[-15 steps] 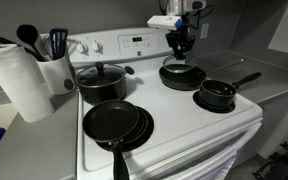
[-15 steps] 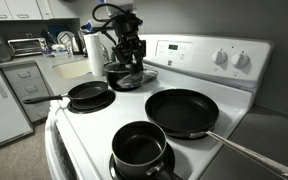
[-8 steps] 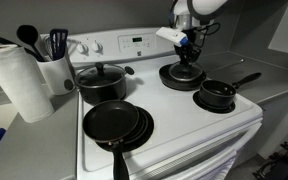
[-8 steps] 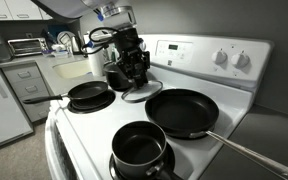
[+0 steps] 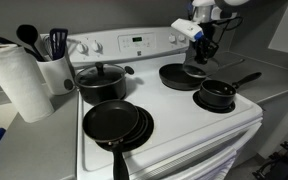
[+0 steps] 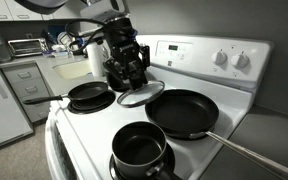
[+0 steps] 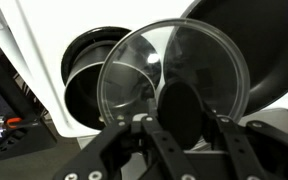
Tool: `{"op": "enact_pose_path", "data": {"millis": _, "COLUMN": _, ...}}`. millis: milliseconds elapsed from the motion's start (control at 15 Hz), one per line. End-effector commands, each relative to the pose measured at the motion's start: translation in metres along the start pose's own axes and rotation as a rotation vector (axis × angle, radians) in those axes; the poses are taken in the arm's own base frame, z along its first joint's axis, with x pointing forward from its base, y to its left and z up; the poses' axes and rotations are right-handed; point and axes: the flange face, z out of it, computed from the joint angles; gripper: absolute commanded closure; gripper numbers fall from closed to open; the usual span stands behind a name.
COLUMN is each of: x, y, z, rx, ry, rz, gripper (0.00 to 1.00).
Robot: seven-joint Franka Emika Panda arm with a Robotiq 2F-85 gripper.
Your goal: Pick the lid on the stove and cover the pot on the bottom right
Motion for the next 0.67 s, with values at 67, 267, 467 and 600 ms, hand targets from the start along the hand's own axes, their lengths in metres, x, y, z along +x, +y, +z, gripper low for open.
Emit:
{"op": "enact_pose_path", "data": {"millis": 67, "x": 0.033, "y": 0.026, "z": -0.015, "rx": 0.04, "ry": 0.034, "rz": 0.092, "gripper": 0.83}}
{"op": "enact_pose_path", "data": {"millis": 267, "x": 0.045, "y": 0.037, "z": -0.01, "rx": 0.029, "ry": 0.059, "rz": 0.175, "gripper": 0.83}}
{"op": "enact_pose_path", "data": {"millis": 467, "x": 0.054, "y": 0.048, "z": 0.006, "rx": -0.006, "ry": 0.073, "rz": 0.241, "gripper": 0.83}}
{"op": "enact_pose_path", "data": {"millis": 600, "x": 0.058, "y": 0.055, "z": 0.016, "rx": -0.03, "ry": 0.076, "rz": 0.264, "gripper": 0.83}}
